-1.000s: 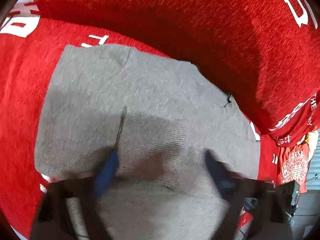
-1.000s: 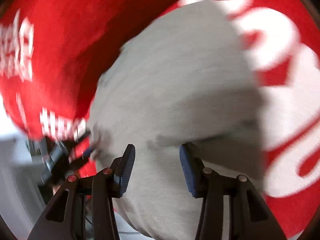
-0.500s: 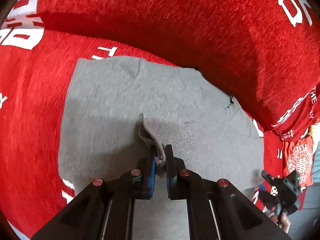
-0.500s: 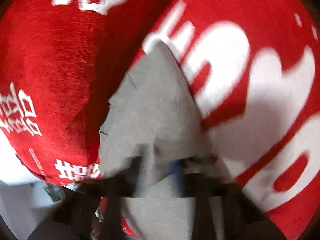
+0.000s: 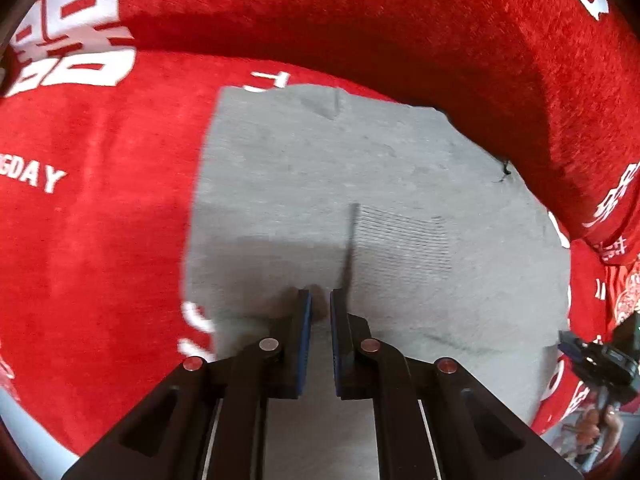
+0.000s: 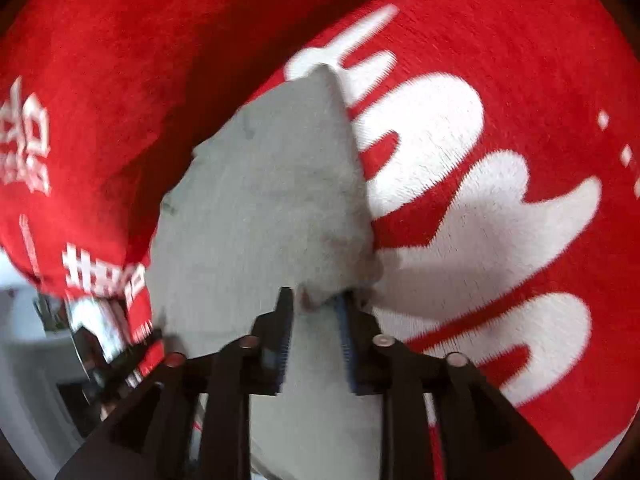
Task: Fold small clothes
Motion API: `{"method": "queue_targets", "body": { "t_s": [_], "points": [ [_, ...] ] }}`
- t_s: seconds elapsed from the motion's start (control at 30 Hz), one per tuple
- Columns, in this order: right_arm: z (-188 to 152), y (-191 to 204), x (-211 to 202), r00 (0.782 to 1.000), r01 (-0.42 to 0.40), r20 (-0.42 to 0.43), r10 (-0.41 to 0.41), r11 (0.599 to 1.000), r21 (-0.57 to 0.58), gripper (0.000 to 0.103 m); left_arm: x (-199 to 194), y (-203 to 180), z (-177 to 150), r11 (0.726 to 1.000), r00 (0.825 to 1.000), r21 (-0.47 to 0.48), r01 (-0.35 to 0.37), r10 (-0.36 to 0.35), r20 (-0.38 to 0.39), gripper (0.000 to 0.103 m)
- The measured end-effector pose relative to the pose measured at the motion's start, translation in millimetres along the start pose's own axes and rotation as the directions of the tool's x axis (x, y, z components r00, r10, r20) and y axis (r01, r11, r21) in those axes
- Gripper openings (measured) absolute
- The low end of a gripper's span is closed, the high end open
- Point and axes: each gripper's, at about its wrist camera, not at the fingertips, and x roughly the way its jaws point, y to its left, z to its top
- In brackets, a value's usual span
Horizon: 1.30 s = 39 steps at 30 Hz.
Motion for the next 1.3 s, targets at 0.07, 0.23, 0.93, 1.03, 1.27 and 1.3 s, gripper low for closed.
{"method": "queue_targets", "body": {
  "t_s": [0.07, 0.23, 0.93, 1.03, 1.27, 1.3],
  "points": [
    [2, 5, -21, 0.998, -0.018, 0.059, 0.021, 0.999, -0.043, 0.047, -9, -1, 2, 1.0, 1.0, 0.019, -0.016, 0.015, 0.019, 0.01],
    [45, -12, -16, 0.991, -0.051, 0.13, 0.04, 0.995, 0.081, 0.056, -10, -21, 14, 0.998, 0.999, 0.055, -0.009, 0.007, 0.04, 0.01],
    [87, 13, 20, 0.941, 0.332, 0.124, -0.316, 0.932, -0.143, 0.01, 35, -65, 14, 0.988, 0.997, 0.136, -0.078, 0.077, 0.017, 0.01],
    [78, 12, 7, 0.929, 0.36, 0.127, -0.347, 0.927, -0.102, 0.011, 34, -62, 14, 0.99, 0.997, 0.123, -0.075, 0.074, 0.012, 0.01],
    [36, 47, -5, 0.962, 0.271, 0.103, -0.254, 0.938, -0.215, 0.015, 22, -54, 4, 0.989, 0.997, 0.123, -0.08, 0.08, 0.002, 0.01],
    [30, 51, -2, 0.963, 0.269, 0.094, -0.253, 0.934, -0.236, 0.015, 22, -52, 1, 0.989, 0.996, 0.124, -0.084, 0.085, -0.001, 0.01]
  ]
}}
